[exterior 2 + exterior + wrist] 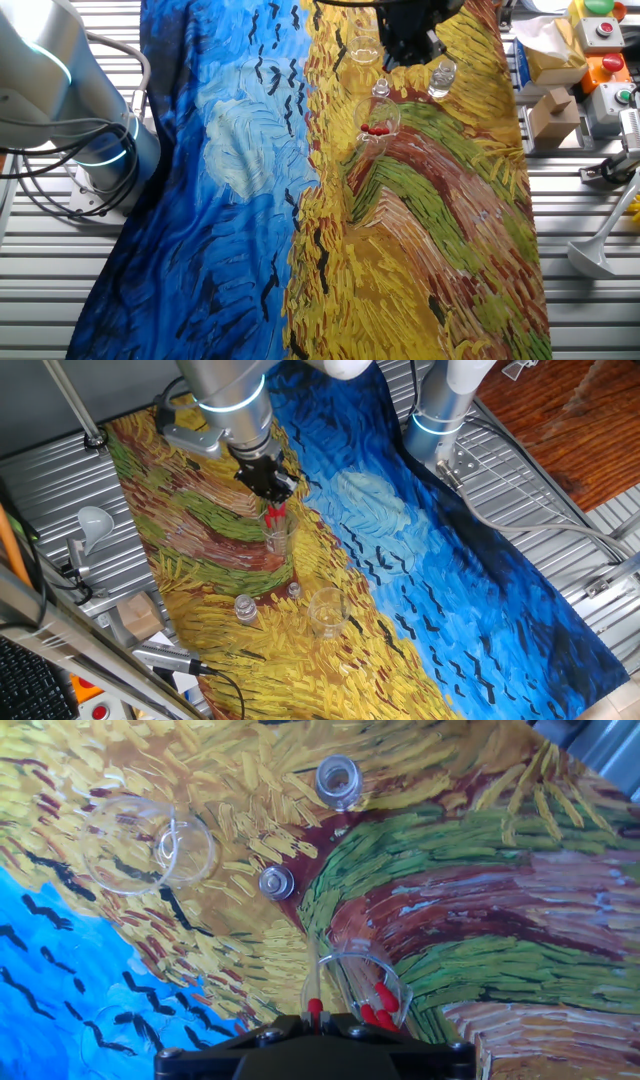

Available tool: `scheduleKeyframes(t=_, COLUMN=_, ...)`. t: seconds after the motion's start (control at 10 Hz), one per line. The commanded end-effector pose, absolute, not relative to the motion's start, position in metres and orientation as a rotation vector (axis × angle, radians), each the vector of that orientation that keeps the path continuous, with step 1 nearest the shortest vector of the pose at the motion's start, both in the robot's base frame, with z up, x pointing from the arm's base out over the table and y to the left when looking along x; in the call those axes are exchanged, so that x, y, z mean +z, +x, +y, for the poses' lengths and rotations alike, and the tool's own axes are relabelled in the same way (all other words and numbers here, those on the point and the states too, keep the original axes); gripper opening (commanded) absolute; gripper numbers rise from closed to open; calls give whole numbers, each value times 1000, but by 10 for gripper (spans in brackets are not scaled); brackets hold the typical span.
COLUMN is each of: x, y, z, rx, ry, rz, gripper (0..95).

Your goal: Transfer liquid using a dropper

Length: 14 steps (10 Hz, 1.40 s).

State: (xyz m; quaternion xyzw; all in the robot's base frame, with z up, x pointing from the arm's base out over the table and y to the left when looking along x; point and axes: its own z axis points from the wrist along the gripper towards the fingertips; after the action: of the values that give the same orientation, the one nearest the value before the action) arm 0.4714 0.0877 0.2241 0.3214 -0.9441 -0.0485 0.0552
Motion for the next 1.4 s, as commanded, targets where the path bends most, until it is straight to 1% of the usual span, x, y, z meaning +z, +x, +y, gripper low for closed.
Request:
scheduleKeyframes(t=0.1, x=224, y=469, z=87, rx=-149, ry=951, rz=-2884, gripper=0)
scheduleKeyframes(t=0.9, x=224, y=469, z=87, rx=-126, ry=875, rz=-2928, gripper=0)
scheduleKeyframes(t=1.3, x=231, y=493, z=90, rx=-154, ry=819, rz=-2945, gripper=0)
scheduleKeyframes(t=1.4, x=233, y=506, z=93, rx=-160, ry=817, rz=-2947, gripper=0)
